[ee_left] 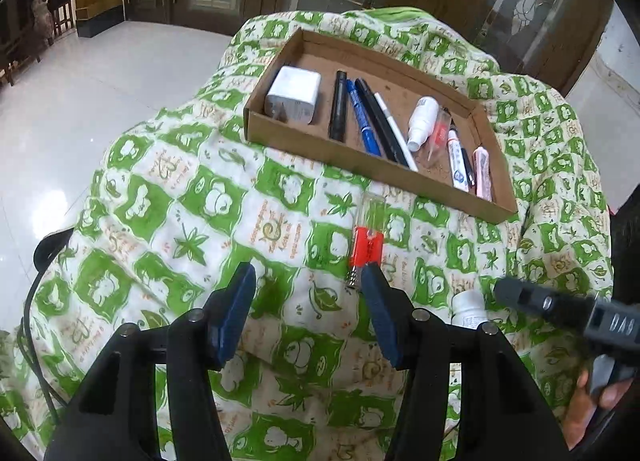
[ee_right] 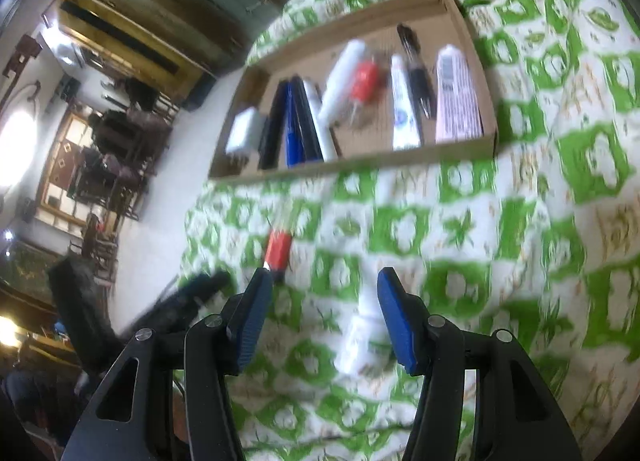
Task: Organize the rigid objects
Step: 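Move the right tool back to the quilt and grasp the white pill bottle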
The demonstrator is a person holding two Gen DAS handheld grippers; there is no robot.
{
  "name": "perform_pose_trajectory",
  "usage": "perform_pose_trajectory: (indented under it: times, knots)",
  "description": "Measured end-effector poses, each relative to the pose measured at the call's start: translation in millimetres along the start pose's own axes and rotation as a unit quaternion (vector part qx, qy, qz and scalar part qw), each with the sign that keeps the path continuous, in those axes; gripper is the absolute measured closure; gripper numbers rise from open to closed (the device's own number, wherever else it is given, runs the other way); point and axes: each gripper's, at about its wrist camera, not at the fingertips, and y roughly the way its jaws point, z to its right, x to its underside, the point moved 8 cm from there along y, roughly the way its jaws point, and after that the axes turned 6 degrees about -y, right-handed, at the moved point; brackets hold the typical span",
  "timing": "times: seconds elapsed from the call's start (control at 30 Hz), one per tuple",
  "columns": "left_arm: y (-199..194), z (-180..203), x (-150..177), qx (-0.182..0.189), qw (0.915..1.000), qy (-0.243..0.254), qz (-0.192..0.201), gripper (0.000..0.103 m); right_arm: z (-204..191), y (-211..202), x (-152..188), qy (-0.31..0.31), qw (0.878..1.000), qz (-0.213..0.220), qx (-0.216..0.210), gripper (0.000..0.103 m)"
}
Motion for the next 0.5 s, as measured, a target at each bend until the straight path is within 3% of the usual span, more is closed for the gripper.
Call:
perform_pose_trajectory:
  times: [0.23, 0.37, 0.5]
  knots:
    - [0, 5, 4, -0.002, 0.9999, 0.014, -0.001, 0.049, 14, 15, 23, 0.005, 0.997, -0.058, 0.052, 0.060]
    - [6, 6, 6, -0.008, 0.9996, 0.022, -0.014, 0.049, 18, 29, 29, 0.011, 0.995, -0.082, 0.047, 0.069]
    - [6, 8, 8, -0.011, 0.9995, 0.027, -0.016, 0.049, 22, 34, 29, 0.020, 0.995, -0.091, 0.034, 0.071]
